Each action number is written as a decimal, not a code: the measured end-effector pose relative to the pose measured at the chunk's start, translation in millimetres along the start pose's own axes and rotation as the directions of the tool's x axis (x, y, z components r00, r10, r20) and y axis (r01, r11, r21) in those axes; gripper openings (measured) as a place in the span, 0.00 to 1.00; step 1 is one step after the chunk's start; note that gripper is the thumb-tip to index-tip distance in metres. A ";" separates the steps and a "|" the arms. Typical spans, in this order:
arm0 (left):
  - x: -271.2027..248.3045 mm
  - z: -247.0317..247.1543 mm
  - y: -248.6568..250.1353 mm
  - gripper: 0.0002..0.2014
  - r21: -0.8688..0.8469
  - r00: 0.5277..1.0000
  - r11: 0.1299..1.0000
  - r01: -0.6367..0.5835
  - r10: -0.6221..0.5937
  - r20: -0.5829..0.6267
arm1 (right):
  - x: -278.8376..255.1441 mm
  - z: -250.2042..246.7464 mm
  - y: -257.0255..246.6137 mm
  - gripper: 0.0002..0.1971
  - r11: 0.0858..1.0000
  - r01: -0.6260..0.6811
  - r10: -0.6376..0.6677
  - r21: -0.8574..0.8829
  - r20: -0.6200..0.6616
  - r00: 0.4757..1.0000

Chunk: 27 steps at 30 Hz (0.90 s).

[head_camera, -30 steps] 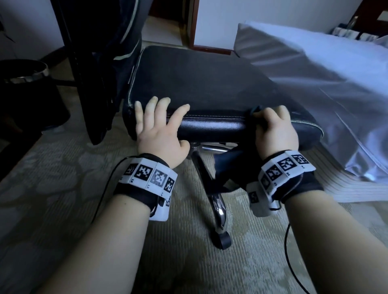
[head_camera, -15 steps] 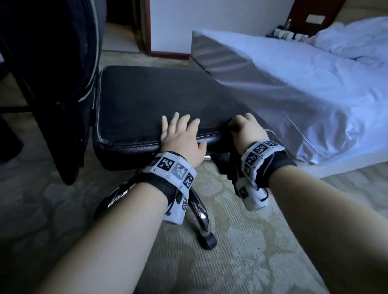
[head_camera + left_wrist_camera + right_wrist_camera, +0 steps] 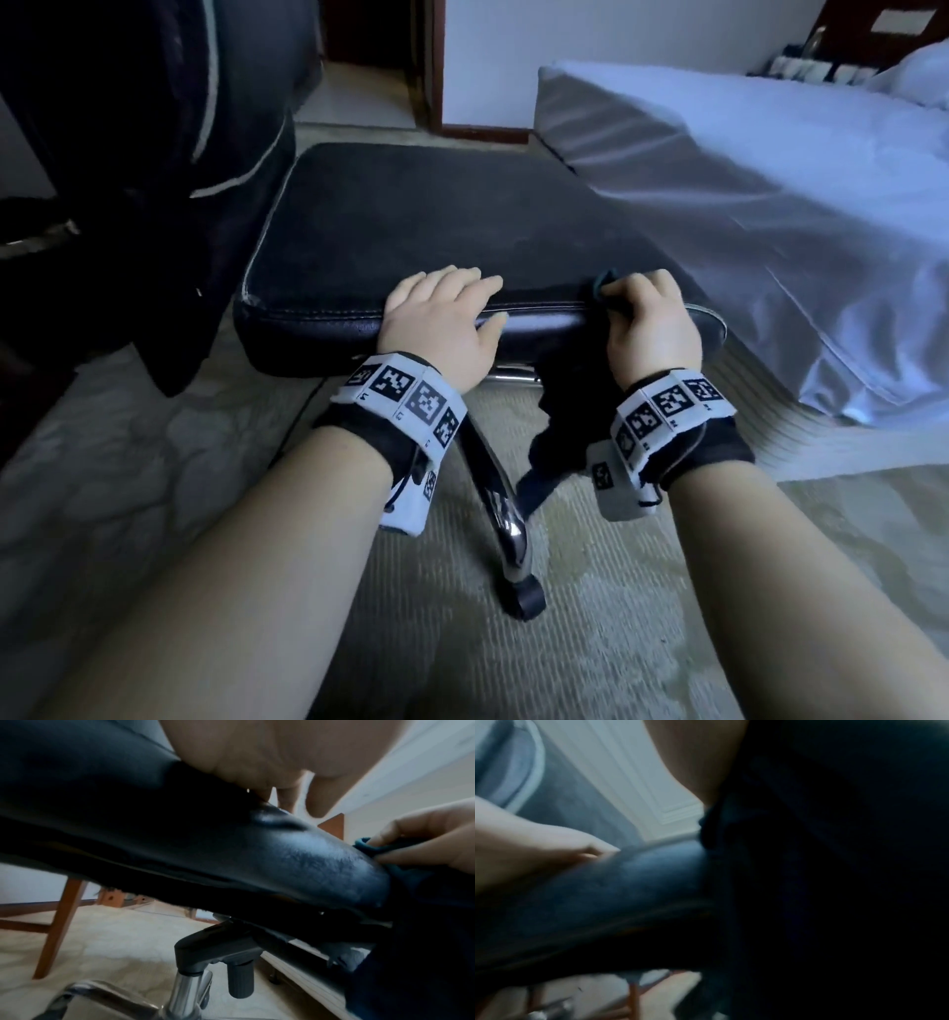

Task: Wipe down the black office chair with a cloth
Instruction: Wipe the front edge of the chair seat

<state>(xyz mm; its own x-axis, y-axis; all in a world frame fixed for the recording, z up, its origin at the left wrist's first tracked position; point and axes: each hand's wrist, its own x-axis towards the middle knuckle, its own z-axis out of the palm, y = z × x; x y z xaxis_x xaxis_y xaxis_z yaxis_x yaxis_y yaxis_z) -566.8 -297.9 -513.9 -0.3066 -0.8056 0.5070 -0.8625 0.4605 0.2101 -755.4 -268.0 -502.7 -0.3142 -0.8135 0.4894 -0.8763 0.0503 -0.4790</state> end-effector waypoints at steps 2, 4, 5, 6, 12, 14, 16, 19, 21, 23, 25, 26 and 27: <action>1.3 -0.3 4.3 0.21 -0.015 0.999 0.999 0.031 -0.032 -0.016 | -2.8 1.3 -13.5 0.10 0.997 0.057 -0.056 0.056 -0.005 0.998; 0.1 0.1 6.4 0.20 0.008 0.999 0.999 0.036 -0.036 -0.024 | -12.1 11.2 -30.3 0.09 0.980 0.176 -0.177 0.098 0.004 0.984; -0.8 -0.2 5.6 0.20 0.019 0.999 0.999 0.030 -0.030 -0.023 | -15.5 15.4 -34.3 0.09 0.973 0.201 -0.204 0.112 0.016 0.979; -1.3 -1.1 3.9 0.20 0.023 0.999 0.999 0.023 -0.023 -0.022 | -16.0 17.7 -33.6 0.10 0.974 0.195 -0.199 0.119 0.022 0.980; -1.3 -2.5 3.2 0.20 0.046 1.000 0.999 -0.003 0.003 -0.002 | -3.4 -1.9 19.0 0.10 0.997 -0.046 0.048 0.066 -0.022 0.999; -1.2 -0.2 2.3 0.20 0.039 1.000 0.999 0.006 -0.006 0.014 | -1.1 -5.3 18.7 0.11 0.992 -0.107 0.109 0.066 -0.025 0.994; -2.0 -0.2 1.9 0.22 0.037 1.000 0.999 -0.001 0.001 0.007 | -2.6 -4.8 5.9 0.11 0.989 -0.090 0.094 0.120 -0.035 0.995; -3.6 -2.3 -2.2 0.20 0.033 1.000 0.999 -0.010 0.010 0.016 | -13.9 5.9 -18.9 0.10 0.981 0.118 -0.110 0.153 -0.062 0.992; -4.4 -3.8 -6.8 0.19 0.028 1.000 1.000 0.000 -0.001 0.028 | -15.8 11.9 -24.5 0.10 0.979 0.158 -0.155 0.131 -0.028 0.987; -4.2 -7.6 -11.6 0.19 0.032 0.999 0.999 0.006 -0.007 0.047 | -13.6 11.1 -15.7 0.10 0.986 0.118 -0.118 0.118 -0.007 0.993; -3.7 -11.4 -17.2 0.19 0.026 0.997 1.000 0.013 -0.015 0.071 | -10.7 3.7 0.6 0.11 0.993 0.072 -0.070 0.097 -0.022 0.997; -3.5 -13.4 -19.5 0.19 0.012 0.996 1.000 0.017 -0.018 0.088 | -9.7 -1.2 8.5 0.11 0.996 0.046 -0.044 0.079 -0.032 0.999; -3.4 -15.5 -21.1 0.19 -0.003 0.995 1.000 0.021 -0.021 0.100 | -7.8 -6.6 15.5 0.11 0.998 0.022 -0.020 0.060 -0.038 0.999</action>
<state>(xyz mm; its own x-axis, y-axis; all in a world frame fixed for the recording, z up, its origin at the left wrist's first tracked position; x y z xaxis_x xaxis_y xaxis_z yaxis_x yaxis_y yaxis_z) -541.4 -299.1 -507.1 -0.3274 -0.8481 0.4166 -0.8675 0.4445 0.2232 -768.9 -257.1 -509.1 -0.3105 -0.7919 0.5258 -0.8597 -0.0021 -0.5109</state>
